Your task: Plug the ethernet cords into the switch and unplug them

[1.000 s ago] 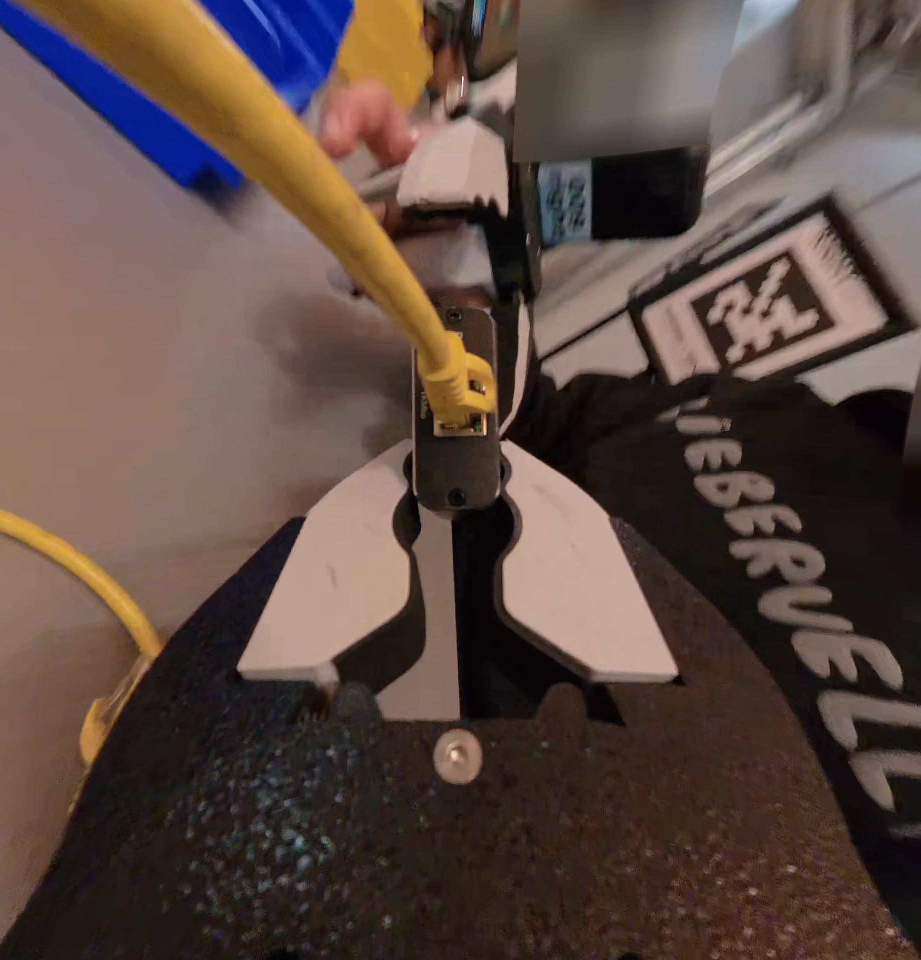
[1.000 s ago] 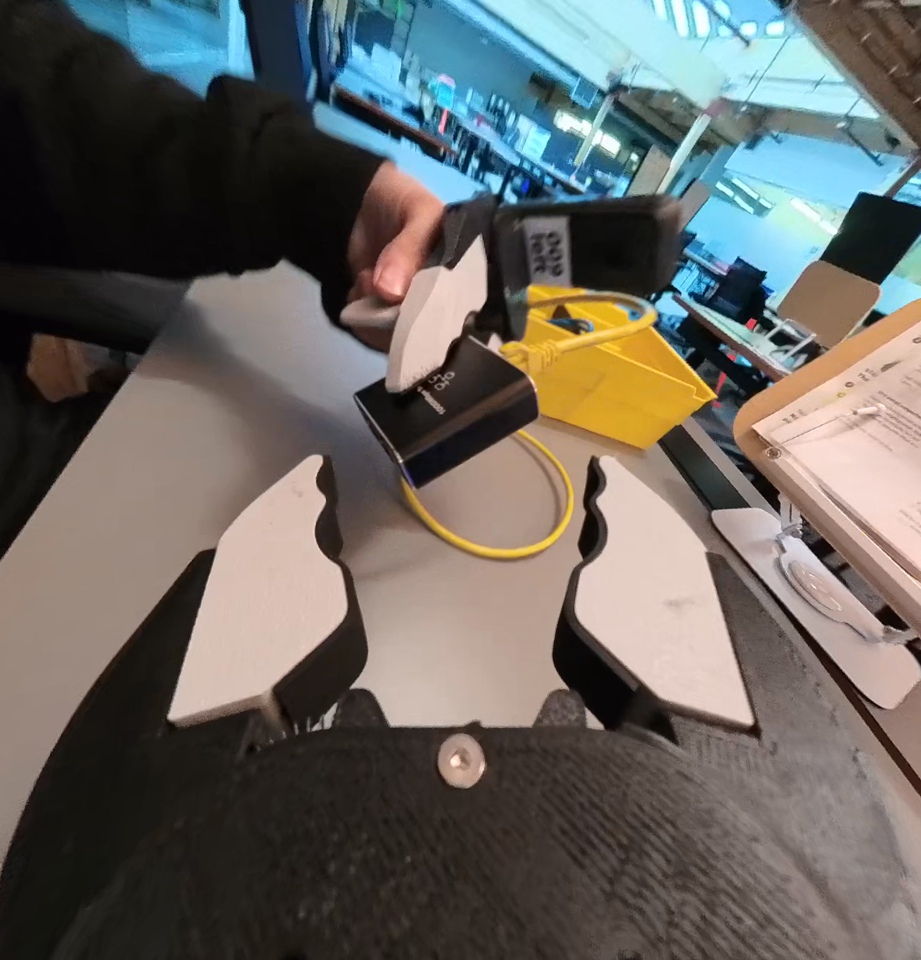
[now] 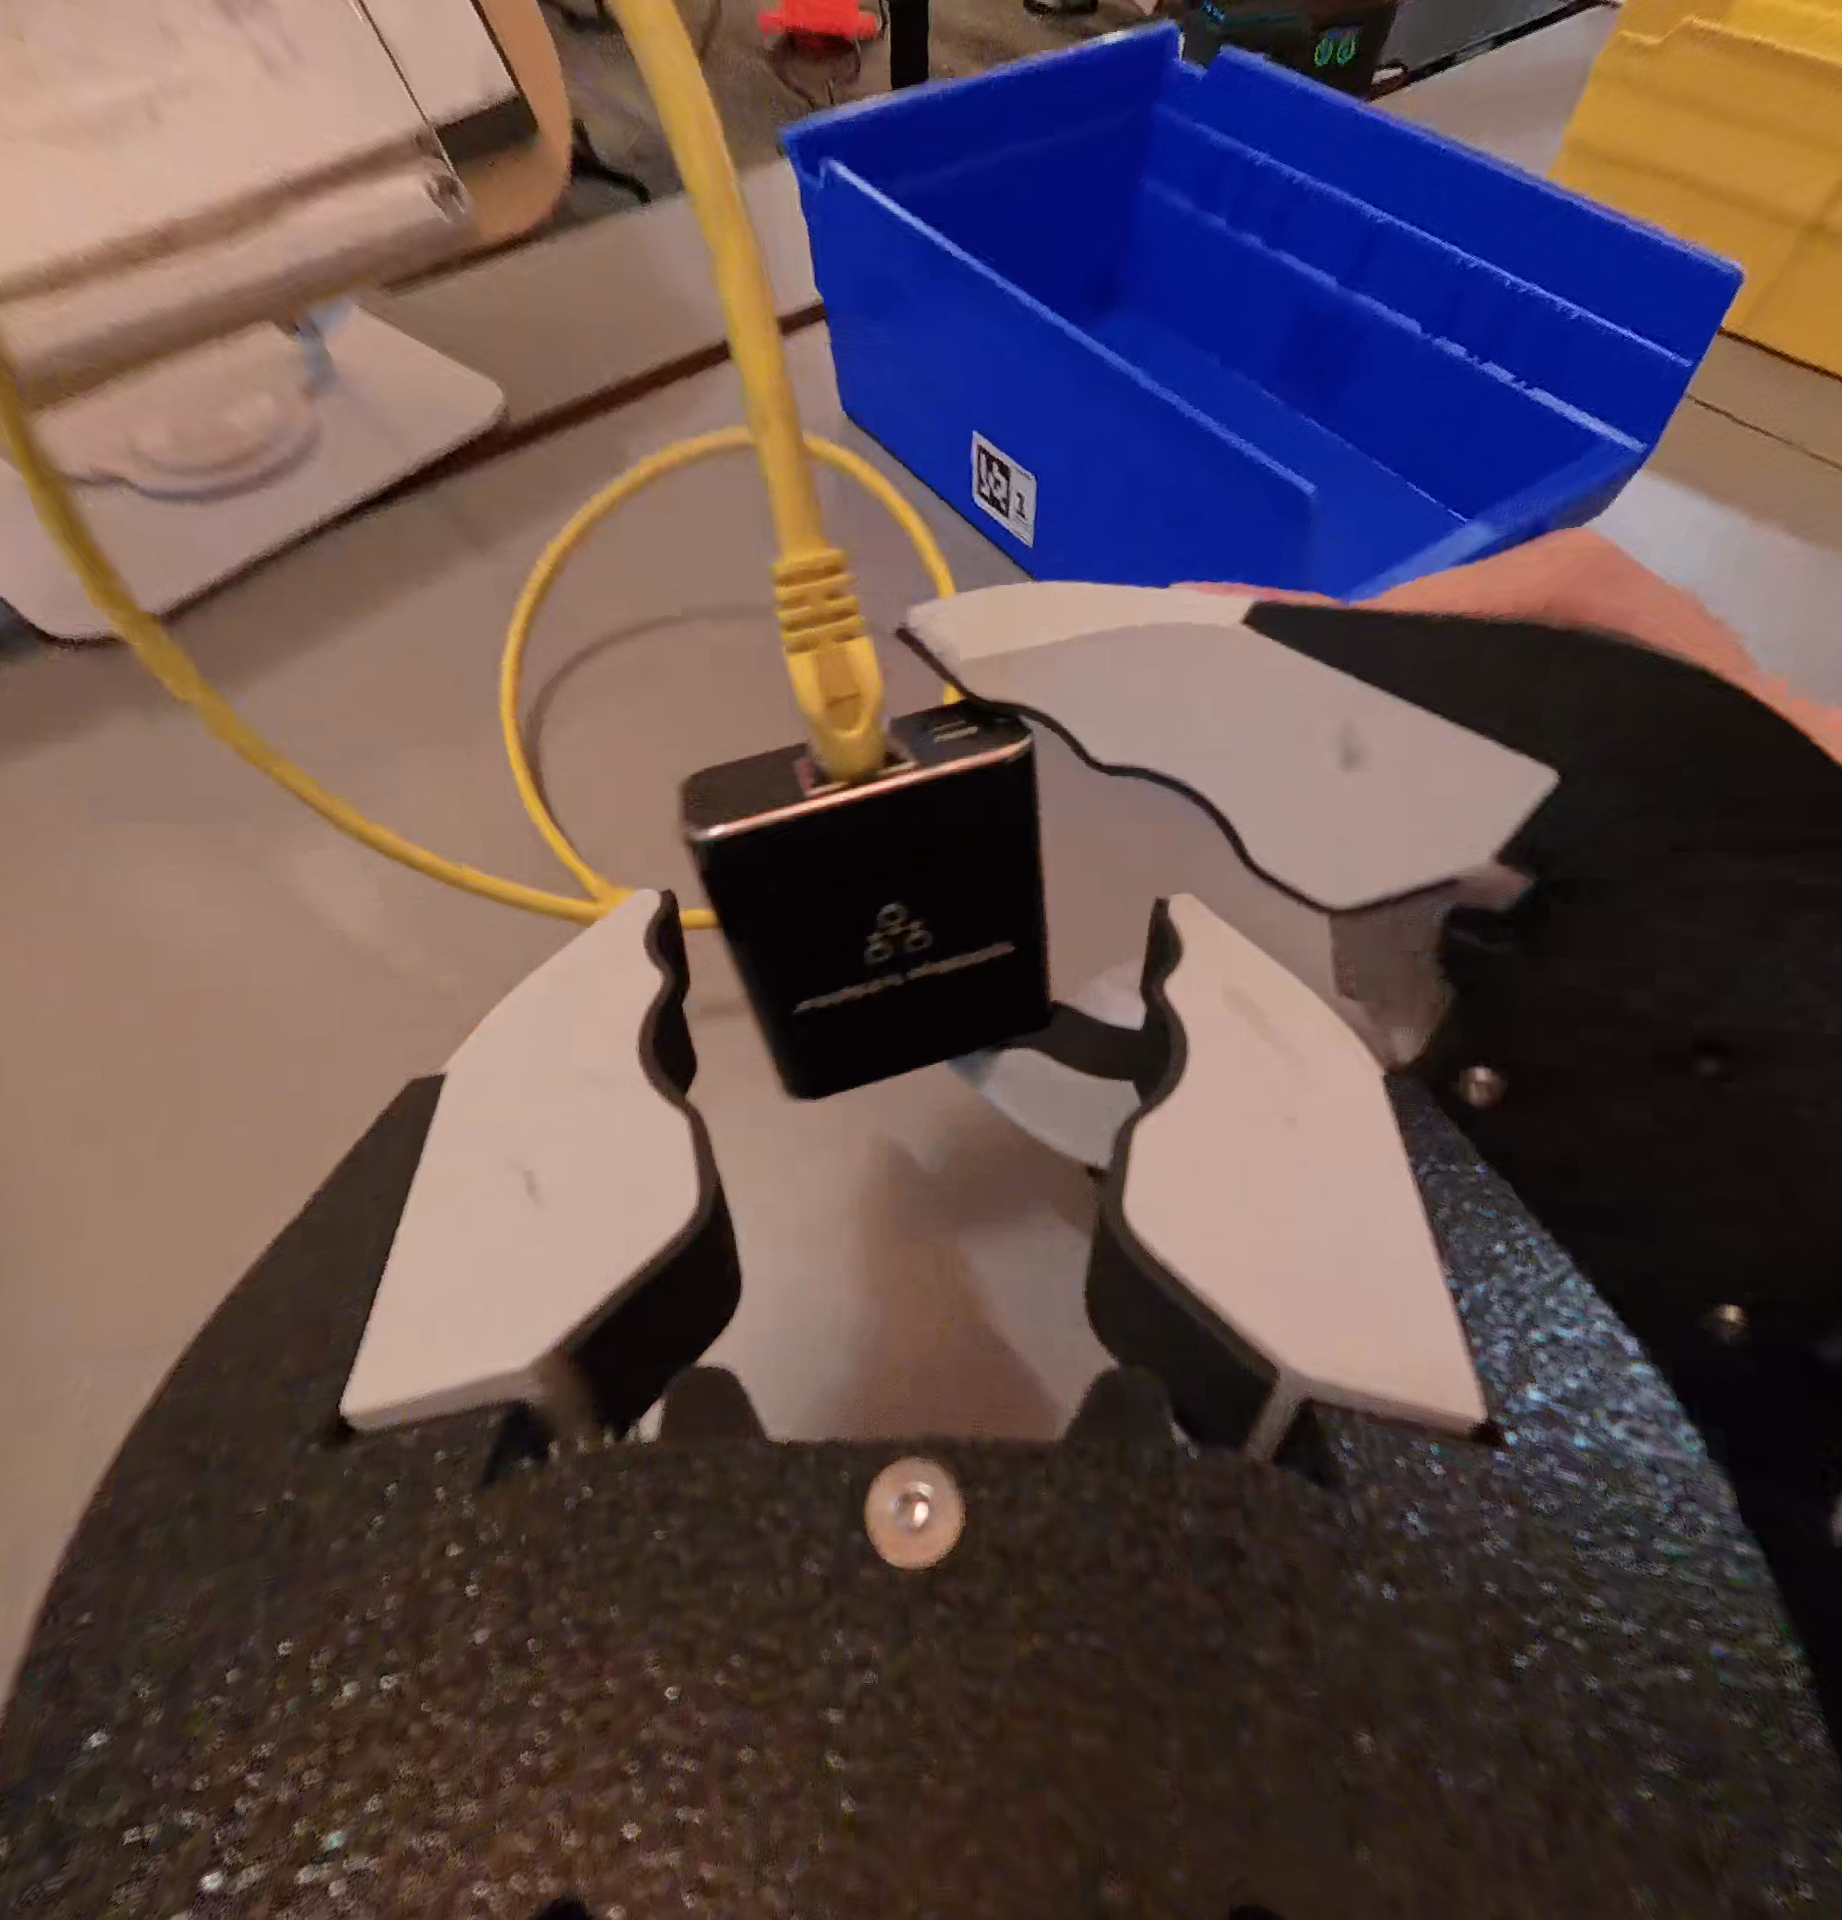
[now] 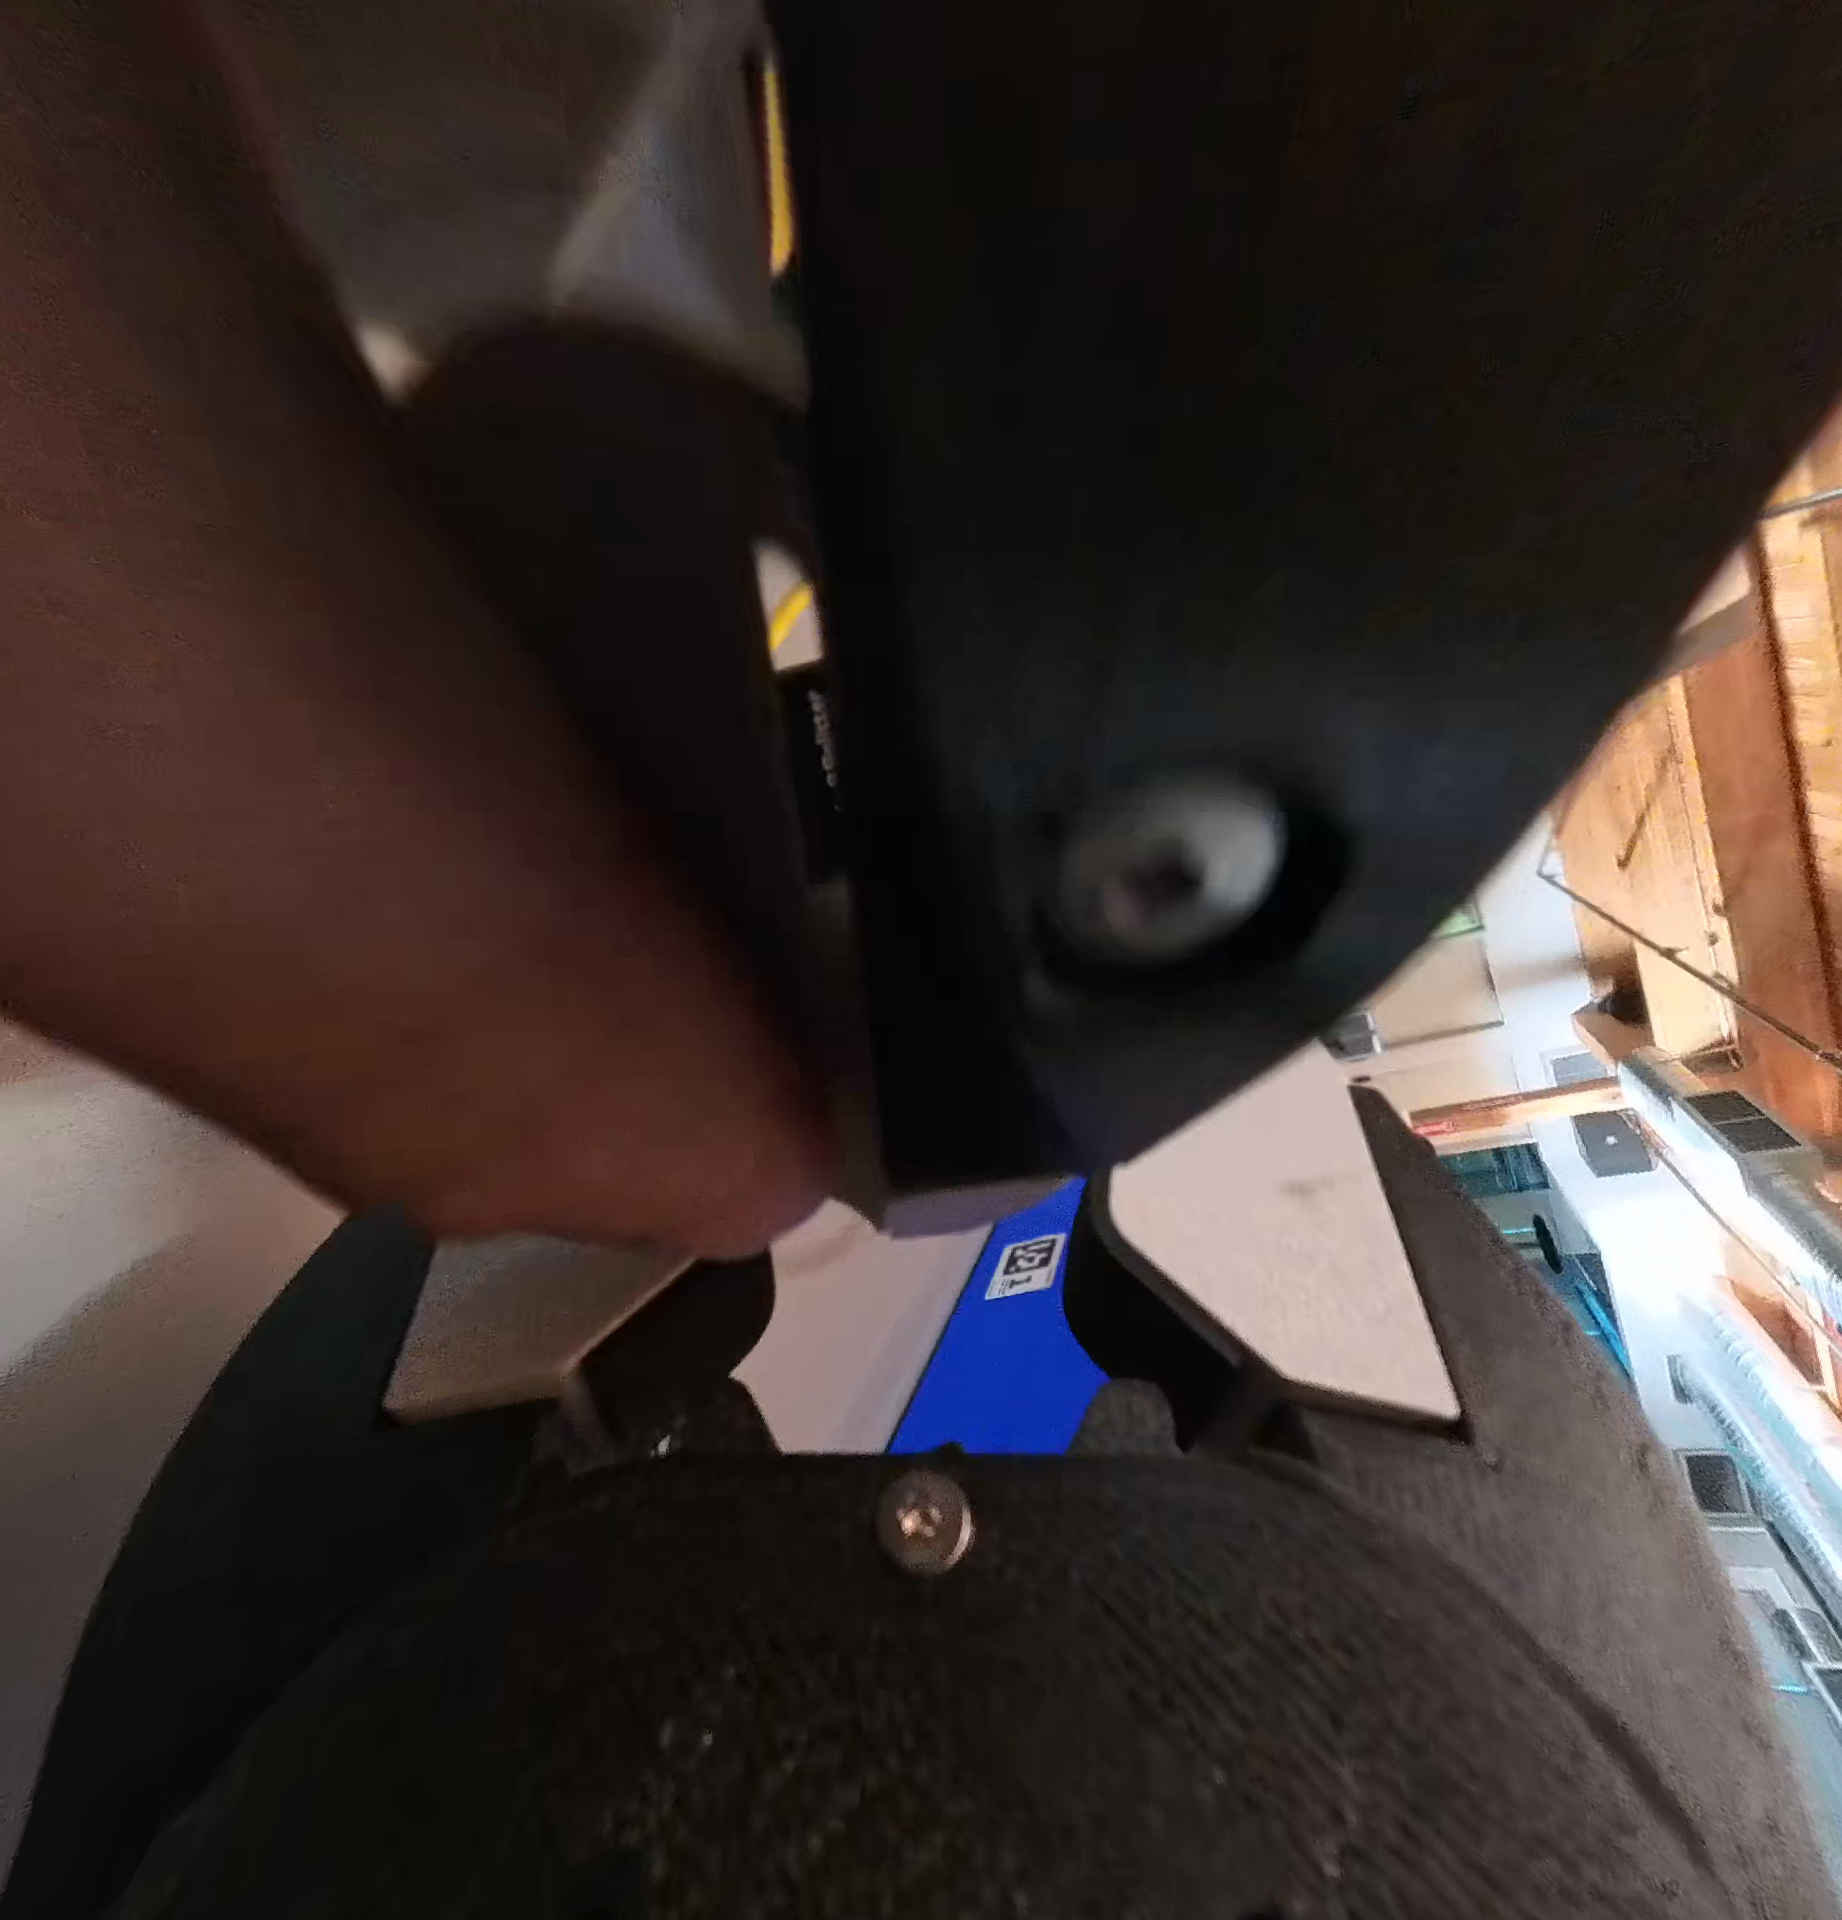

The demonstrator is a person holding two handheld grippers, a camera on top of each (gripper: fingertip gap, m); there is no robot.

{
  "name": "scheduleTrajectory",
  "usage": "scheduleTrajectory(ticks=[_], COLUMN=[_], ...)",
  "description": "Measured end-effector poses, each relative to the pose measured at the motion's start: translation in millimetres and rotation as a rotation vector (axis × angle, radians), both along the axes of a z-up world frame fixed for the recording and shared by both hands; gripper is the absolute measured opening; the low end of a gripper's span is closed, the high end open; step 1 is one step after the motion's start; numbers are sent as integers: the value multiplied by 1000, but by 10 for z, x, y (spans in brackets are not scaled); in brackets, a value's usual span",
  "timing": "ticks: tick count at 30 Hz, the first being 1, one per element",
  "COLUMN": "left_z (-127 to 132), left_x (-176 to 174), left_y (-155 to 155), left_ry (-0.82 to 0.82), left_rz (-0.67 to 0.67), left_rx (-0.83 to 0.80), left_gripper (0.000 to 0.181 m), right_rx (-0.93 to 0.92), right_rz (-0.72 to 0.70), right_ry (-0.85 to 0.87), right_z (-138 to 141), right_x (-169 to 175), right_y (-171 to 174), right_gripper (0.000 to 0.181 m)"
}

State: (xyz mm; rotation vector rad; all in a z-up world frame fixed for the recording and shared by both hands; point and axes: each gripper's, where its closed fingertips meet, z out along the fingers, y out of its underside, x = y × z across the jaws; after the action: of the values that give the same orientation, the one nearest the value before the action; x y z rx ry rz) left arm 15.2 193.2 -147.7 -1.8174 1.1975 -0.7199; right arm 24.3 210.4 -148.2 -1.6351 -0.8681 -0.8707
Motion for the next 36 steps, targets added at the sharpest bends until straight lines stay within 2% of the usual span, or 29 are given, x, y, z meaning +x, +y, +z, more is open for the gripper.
scheduleTrajectory(ticks=[3, 5, 8, 9, 11, 14, 17, 19, 21, 22, 24, 25, 26, 29, 32, 34, 36], left_z=[-52, -69, -84, -85, -26, 73, 220, 302, 332, 324, 272, 266, 262, 201, 343, 517, 599], left_x=[26, 5, 34, 40, 13, -104, -174, -171, -154, -143, -106, -88, -83, -88, -112, -201, -290], left_y=[18, 67, 46, 39, 71, 162, 189, 117, 37, 6, -78, -110, -132, -149, -182, -102, -50], left_ry=[-22, -16, -46, -62, -97, -53, -14, 12, 59, 86, 119, 109, 99, 57, -121, -278, -441], left_rz=[26, 49, 7, -21, -72, -112, -186, -267, -326, -343, -397, -413, -423, -459, -439, -344, -277], left_rx=[-66, -27, -47, -66, -2, 159, 329, 461, 593, 643, 703, 727, 734, 670, 613, 447, 132], left_gripper=[75, 63, 63, 63, 62, 62, 62, 61, 61, 61, 61, 61, 61, 61, 61, 70, 62], right_rx=[13, 16, -5, -11, -64, -119, -192, -259, -357, -403, -458, -458, -455, -485, -397, -310, -245], right_rz=[-18, -19, -3, 31, 198, 372, 478, 546, 636, 662, 786, 775, 788, 772, 808, 821, 781], right_ry=[-49, -59, -53, -21, 90, 509, 1080, 1432, 1670, 1754, 1896, 1938, 1933, 1923, 2022, 2129, 2206], right_z=[25, 42, 24, 41, 63, 216, 429, 512, 484, 440, 476, 448, 423, 384, 530, 633, 657], right_x=[-5, -10, -5, -23, -134, -135, -84, -112, -196, -228, -314, -307, -312, -316, -252, -125, -31], right_y=[-6, -12, -21, -28, -93, -238, -300, -305, -305, -295, -333, -299, -301, -302, -295, -281, -247], right_gripper=[69, 69, 69, 69, 69, 95, 101, 86, 70, 52, 40, 25, 25, 24, 24, 24, 24])
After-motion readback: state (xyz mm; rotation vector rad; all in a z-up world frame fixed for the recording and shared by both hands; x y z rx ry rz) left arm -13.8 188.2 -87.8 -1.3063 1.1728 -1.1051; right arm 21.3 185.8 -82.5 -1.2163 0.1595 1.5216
